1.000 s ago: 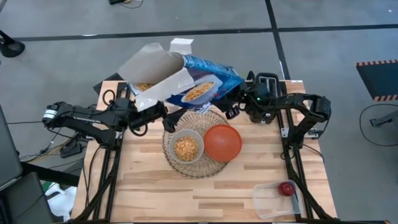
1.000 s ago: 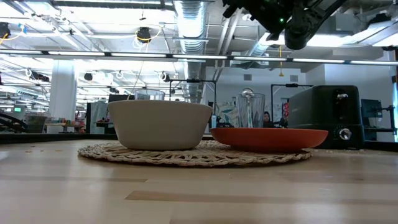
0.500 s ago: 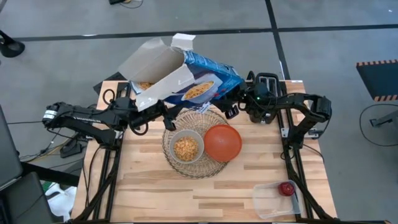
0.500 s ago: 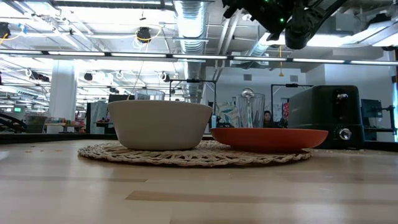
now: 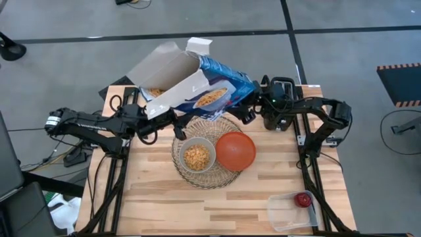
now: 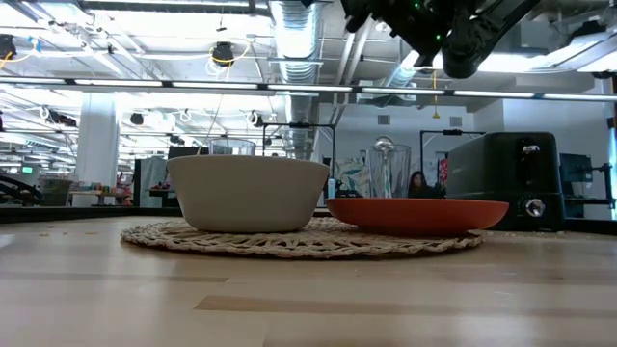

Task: Arrange a breakfast setting
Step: Pour the cereal from the cereal box into the white bowl

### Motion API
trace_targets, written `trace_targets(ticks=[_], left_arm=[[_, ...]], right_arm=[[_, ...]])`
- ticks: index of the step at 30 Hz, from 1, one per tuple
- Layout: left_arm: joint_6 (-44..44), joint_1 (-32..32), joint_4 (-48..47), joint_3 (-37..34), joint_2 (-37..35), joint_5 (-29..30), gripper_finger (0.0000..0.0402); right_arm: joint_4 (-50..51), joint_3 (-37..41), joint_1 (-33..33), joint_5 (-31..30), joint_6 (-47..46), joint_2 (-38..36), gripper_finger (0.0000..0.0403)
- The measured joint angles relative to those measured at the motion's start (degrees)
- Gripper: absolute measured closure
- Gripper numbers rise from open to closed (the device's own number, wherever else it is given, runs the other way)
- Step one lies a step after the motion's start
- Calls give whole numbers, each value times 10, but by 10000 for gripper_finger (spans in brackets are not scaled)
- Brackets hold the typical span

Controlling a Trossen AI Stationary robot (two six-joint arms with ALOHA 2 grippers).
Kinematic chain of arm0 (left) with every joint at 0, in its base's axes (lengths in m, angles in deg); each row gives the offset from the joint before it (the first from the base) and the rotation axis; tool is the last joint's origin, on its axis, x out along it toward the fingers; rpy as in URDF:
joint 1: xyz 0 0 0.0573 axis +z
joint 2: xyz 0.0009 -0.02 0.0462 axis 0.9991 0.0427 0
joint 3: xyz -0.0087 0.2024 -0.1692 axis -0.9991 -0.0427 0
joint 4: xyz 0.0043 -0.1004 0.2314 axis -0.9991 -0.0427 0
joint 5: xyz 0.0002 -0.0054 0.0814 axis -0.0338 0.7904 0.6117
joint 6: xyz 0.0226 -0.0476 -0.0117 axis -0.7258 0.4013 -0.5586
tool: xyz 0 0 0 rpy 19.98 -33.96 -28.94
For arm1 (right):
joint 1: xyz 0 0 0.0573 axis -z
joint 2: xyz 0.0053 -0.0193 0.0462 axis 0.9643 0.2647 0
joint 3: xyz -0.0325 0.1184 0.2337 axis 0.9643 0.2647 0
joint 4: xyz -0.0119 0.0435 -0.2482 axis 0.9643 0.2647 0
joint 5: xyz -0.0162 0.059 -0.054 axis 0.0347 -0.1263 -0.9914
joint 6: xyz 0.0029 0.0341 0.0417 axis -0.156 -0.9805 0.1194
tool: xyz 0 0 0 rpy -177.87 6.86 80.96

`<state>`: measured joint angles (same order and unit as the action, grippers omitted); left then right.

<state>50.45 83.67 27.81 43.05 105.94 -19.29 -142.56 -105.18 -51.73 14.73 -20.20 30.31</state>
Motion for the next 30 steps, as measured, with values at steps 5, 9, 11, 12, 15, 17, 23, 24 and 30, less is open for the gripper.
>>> trace_targets(ticks=[5, 9, 11, 12, 15, 17, 23, 24, 30], left_arm=[[-2, -3, -24, 0, -12, 17, 193], [4, -14, -56, 0, -34, 42, 193], [4, -23, -72, 0, -48, 68, 193], [1, -28, -76, 0, -54, 81, 193], [-15, -47, -101, 0, -75, 127, 193], [-24, -59, -121, 0, -91, 161, 193], [-17, -89, -207, 0, -143, 301, 192], [-11, -91, -226, 0, -150, 323, 192], [87, -87, -381, 0, -182, 406, 192]], right_arm=[[7, 0, 30, 61, -6, 0, 29], [4, 0, 75, 121, -66, 0, 51], [3, 1, 95, 143, -91, -1, 55], [2, 2, 103, 152, -98, -1, 56], [0, 2, 121, 174, -121, -1, 57], [-17, 2, 132, 185, -139, -1, 56], [-19, 3, 135, 212, -153, -1, 55], [-20, 3, 128, 212, -153, -1, 55], [-17, 3, 57, 235, -133, -1, 55]])
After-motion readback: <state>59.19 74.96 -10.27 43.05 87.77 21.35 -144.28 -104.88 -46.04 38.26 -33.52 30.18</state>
